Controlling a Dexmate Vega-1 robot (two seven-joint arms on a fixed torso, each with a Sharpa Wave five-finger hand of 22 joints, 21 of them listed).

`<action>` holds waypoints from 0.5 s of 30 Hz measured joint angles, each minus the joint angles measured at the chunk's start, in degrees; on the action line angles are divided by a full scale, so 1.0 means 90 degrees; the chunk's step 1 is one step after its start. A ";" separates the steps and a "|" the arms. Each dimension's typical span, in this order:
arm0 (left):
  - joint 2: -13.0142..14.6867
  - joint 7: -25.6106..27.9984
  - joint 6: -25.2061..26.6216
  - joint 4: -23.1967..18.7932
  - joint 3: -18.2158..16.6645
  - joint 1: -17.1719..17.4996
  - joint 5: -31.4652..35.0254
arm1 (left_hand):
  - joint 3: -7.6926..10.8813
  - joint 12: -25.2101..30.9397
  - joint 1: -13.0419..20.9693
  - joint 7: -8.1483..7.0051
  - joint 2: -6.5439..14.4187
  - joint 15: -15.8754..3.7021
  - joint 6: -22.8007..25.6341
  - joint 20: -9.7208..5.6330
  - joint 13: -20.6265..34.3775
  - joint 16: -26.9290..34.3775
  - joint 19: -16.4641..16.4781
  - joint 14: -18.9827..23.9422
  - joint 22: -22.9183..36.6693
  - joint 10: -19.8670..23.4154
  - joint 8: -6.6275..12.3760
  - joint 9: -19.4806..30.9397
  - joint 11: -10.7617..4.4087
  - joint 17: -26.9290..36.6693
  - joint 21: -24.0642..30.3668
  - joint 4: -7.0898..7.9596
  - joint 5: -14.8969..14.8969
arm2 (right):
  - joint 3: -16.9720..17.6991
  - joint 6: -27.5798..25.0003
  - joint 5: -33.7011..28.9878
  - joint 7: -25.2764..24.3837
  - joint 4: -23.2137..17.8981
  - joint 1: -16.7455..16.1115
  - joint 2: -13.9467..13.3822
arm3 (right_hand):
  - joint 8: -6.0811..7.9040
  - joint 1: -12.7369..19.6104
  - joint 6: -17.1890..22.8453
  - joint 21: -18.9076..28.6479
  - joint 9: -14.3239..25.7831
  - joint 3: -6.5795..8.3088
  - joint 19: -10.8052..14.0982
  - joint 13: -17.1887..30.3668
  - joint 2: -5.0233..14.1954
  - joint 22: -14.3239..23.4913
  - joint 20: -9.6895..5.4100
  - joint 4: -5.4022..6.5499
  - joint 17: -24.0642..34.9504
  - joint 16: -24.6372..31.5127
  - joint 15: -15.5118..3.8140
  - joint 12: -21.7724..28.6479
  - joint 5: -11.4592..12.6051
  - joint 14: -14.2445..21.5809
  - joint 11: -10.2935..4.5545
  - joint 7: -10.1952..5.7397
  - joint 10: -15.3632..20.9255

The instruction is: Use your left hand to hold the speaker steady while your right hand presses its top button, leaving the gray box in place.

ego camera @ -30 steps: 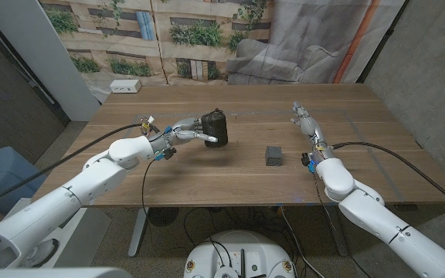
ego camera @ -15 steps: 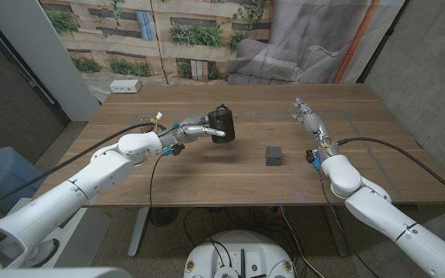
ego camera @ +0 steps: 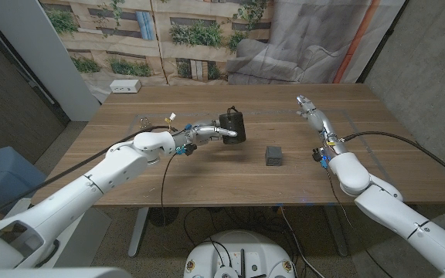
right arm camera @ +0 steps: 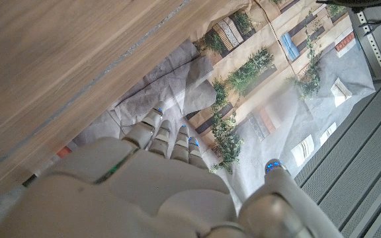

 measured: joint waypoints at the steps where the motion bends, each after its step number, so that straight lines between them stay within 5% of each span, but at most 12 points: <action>1: -0.0026 0.0002 0.0041 0.0014 0.0023 -0.0028 -0.0009 | 0.0000 0.0006 0.0000 0.0047 0.0000 0.0000 0.0047 0.0004 0.0002 0.0007 0.0003 0.0002 0.0000 0.0020 0.0000 0.0000 0.0020 0.0007 0.0000 0.0000 -0.0004 | 0.0019 -0.0004 -0.0019 0.0006 -0.0012 -0.0014 -0.0039 | 0.0000 0.0000 0.0000 0.0000 0.0000 -0.0010 0.0000 0.0004 -0.0001 0.0000 0.0000 -0.0024 -0.0006 0.0000 0.0014 0.0000 0.0000 0.0015 0.0022 0.0000 0.0022; 9: -0.0272 0.0153 0.0642 0.0076 0.0165 -0.0272 -0.0266 | -0.0001 0.0016 0.0000 0.0054 0.0000 0.0021 0.0054 0.0024 0.0010 0.0024 0.0135 0.0024 0.0031 0.0042 0.0000 0.0001 0.0042 0.0042 0.0051 0.0001 0.0004 | 0.0140 -0.0111 -0.0156 0.0174 -0.0124 -0.0078 -0.0311 | -0.0033 0.0044 -0.0072 -0.0039 0.0000 -0.0055 0.0043 0.0016 -0.0161 0.0000 0.0047 -0.0153 -0.0035 0.0000 0.0070 0.0000 0.0000 0.0021 0.0089 -0.0026 -0.0052; 15: -0.0412 0.0329 0.1178 0.0058 0.0235 -0.0488 -0.0476 | 0.0006 0.0016 0.0000 0.0092 0.0000 0.0044 0.0092 0.0015 0.0010 0.0024 0.0192 0.0048 0.0031 0.0068 0.0000 0.0003 0.0068 0.0042 0.0075 -0.0006 0.0005 | 0.0201 -0.0219 -0.0167 0.0328 -0.0179 -0.0083 -0.0456 | -0.0040 0.0169 -0.0151 -0.0074 0.0000 -0.0079 0.0021 0.0016 -0.0286 0.0000 0.0070 -0.0301 -0.0065 0.0000 0.0034 0.0000 0.0000 -0.0015 -0.0060 -0.0106 -0.0106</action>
